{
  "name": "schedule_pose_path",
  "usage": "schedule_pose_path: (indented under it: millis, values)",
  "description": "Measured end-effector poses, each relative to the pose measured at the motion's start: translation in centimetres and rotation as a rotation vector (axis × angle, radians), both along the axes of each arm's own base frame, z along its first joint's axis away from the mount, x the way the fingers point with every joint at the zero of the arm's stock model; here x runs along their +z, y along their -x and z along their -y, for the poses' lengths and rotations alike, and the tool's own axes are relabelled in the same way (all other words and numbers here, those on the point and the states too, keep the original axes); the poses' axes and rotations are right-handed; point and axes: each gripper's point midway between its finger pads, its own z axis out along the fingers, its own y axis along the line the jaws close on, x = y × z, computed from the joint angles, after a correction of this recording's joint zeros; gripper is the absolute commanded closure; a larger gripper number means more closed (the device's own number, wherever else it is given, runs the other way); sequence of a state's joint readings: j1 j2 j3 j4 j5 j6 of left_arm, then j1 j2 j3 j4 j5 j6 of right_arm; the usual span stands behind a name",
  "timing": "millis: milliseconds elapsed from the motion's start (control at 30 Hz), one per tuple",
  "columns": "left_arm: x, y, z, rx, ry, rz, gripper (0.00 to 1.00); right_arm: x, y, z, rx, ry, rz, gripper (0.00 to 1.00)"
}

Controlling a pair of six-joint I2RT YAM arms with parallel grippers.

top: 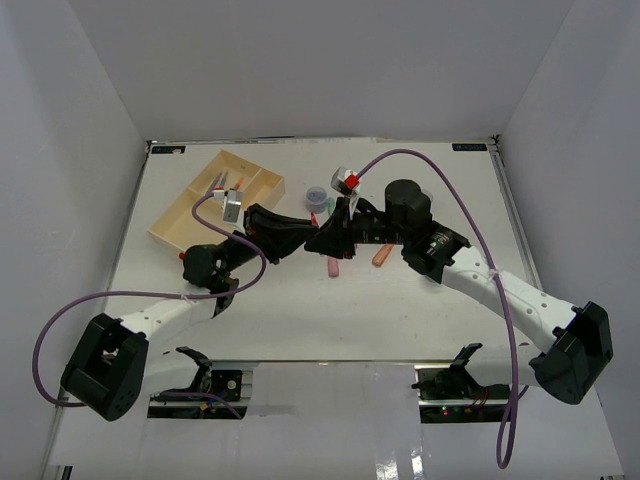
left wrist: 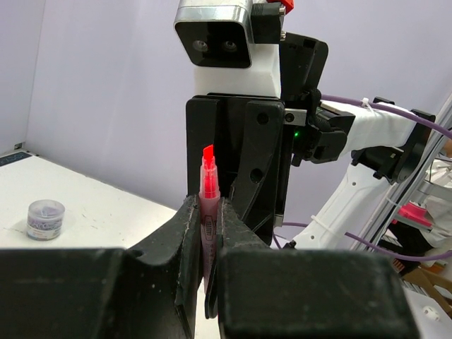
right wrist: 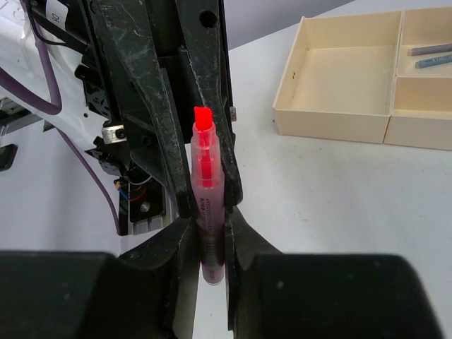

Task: Sort the stationery into containers
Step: Pick up the pen from the center of the board, then pick up the pen cap from the center of the board.

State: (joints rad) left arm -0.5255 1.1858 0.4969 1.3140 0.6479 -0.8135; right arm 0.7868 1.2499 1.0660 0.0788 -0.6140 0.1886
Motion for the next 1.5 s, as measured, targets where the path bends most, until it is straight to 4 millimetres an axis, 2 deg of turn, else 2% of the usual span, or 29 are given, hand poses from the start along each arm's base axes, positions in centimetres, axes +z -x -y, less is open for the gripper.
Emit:
schedule_pose_path:
  millis: [67, 133, 167, 200, 300, 400, 433, 500, 533, 633, 767, 900, 1000, 1233, 1300, 1367, 1500]
  values:
    - [0.0, 0.0, 0.0, 0.001, 0.001, 0.000, 0.98, 0.0, 0.0, 0.0, 0.000, 0.001, 0.001, 0.92]
    - [-0.1, 0.0, -0.1, 0.006, 0.001, 0.001, 0.91, -0.1, 0.0, 0.0, 0.001, 0.002, 0.002, 0.92]
    - [-0.2, 0.0, -0.1, 0.009, 0.000, 0.003, 0.85, -0.2, 0.0, 0.0, 0.003, 0.003, 0.002, 0.92]
    - [-0.2, 0.0, -0.1, 0.012, -0.001, 0.005, 0.71, -0.3, 0.1, 0.1, 0.005, 0.004, 0.001, 0.92]
    - [-0.8, 0.0, 0.0, 0.017, -0.027, 0.003, 0.54, -0.9, 0.0, 0.7, -0.004, 0.011, -0.006, 0.92]
    - [-0.9, 0.0, -0.2, 0.036, -0.048, 0.015, 0.43, -1.2, -1.1, 1.9, -0.064, 0.024, -0.006, 0.92]
    - [-1.0, 0.0, -0.2, 0.044, -0.059, 0.017, 0.33, -1.2, -1.6, 2.4, -0.086, 0.028, -0.002, 0.92]
    - [-1.2, 0.0, -0.4, 0.066, -0.083, 0.015, 0.22, -1.2, -2.2, 3.1, -0.121, 0.034, 0.014, 0.92]
    - [-1.3, -0.2, -0.5, 0.080, -0.100, 0.010, 0.11, -1.3, -2.3, 3.5, -0.133, 0.039, 0.018, 0.92]
    - [-1.1, -1.2, -0.6, 0.137, -0.153, -0.007, 0.02, -2.2, -2.6, 4.7, -0.165, 0.072, 0.014, 0.92]
    - [-0.7, -3.7, -0.9, 0.245, -0.243, -0.053, 0.02, -3.9, -3.3, 5.8, -0.209, 0.136, 0.004, 0.92]
    - [-1.9, -7.2, -1.3, 0.372, -0.369, -0.142, 0.02, -5.9, -4.0, 7.4, -0.273, 0.219, -0.010, 0.92]
    - [-4.0, -10.7, -1.5, 0.473, -0.483, -0.252, 0.02, -6.8, -4.7, 8.9, -0.340, 0.264, -0.014, 0.92]
    - [-13.8, -17.7, -2.1, 0.660, -0.784, -0.585, 0.02, -8.2, -5.4, 11.2, -0.444, 0.328, -0.013, 0.92]
    - [-16.5, -19.6, -2.2, 0.711, -0.859, -0.670, 0.06, -8.8, -5.4, 11.7, -0.460, 0.346, -0.020, 0.92]
    - [-19.2, -20.8, -2.4, 0.752, -0.923, -0.744, 0.10, -9.5, -5.3, 12.1, -0.474, 0.362, -0.028, 0.92]
    - [-23.8, -22.1, -2.9, 0.808, -1.026, -0.867, 0.15, -10.5, -5.2, 12.8, -0.495, 0.391, -0.043, 0.92]
